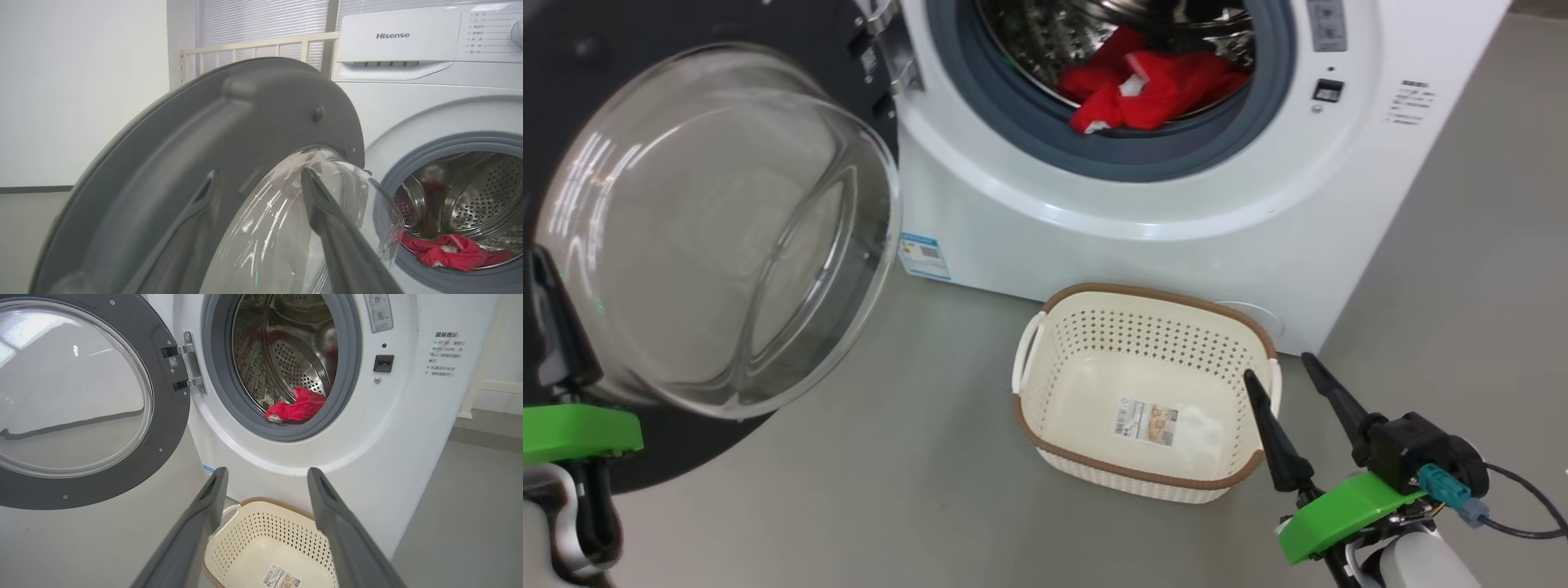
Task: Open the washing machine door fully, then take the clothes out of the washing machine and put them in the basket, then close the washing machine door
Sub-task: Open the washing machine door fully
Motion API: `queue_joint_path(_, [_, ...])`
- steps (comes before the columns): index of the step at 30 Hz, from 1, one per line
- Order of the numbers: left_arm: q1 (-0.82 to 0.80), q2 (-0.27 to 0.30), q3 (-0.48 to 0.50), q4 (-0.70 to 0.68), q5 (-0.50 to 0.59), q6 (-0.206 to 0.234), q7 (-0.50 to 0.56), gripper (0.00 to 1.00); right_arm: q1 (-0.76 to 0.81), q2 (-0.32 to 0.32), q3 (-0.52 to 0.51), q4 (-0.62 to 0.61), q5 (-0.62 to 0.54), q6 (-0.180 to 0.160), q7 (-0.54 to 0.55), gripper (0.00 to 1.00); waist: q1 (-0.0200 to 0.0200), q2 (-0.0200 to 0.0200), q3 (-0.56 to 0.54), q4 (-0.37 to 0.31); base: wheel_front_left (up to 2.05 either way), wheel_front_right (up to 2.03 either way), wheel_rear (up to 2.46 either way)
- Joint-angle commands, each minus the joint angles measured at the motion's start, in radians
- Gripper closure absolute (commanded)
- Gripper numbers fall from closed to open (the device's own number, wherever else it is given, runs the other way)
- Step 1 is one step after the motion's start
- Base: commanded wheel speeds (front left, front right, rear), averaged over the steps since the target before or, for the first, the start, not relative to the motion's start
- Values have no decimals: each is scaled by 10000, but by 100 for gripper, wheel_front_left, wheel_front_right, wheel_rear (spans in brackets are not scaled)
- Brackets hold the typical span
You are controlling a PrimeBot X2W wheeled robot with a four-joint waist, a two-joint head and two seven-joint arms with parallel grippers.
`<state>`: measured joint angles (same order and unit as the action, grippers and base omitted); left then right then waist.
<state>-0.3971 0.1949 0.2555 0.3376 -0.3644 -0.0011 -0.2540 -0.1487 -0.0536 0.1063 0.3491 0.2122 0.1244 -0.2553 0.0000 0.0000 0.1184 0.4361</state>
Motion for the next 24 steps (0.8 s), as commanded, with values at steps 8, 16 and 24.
queue_joint_path(8, [370, 217, -627, -2105, 326, -714, 108, 0, -343, 34, -347, -1049, -252, 63, -65, 0, 0, 0, -427, -1184, 0, 0, 0])
queue_joint_path(16, [919, 255, -1806, -2372, -344, -1226, 76, 0, -313, 34, -633, -1469, -146, 63, -65, 0, 0, 0, -668, -2339, 0, 0, 0])
queue_joint_path(24, [1888, 496, -2524, -2334, -472, -1288, -65, 0, 103, 34, -870, -1778, -26, 63, -65, 0, 0, 0, -937, -3440, 0, 0, 0])
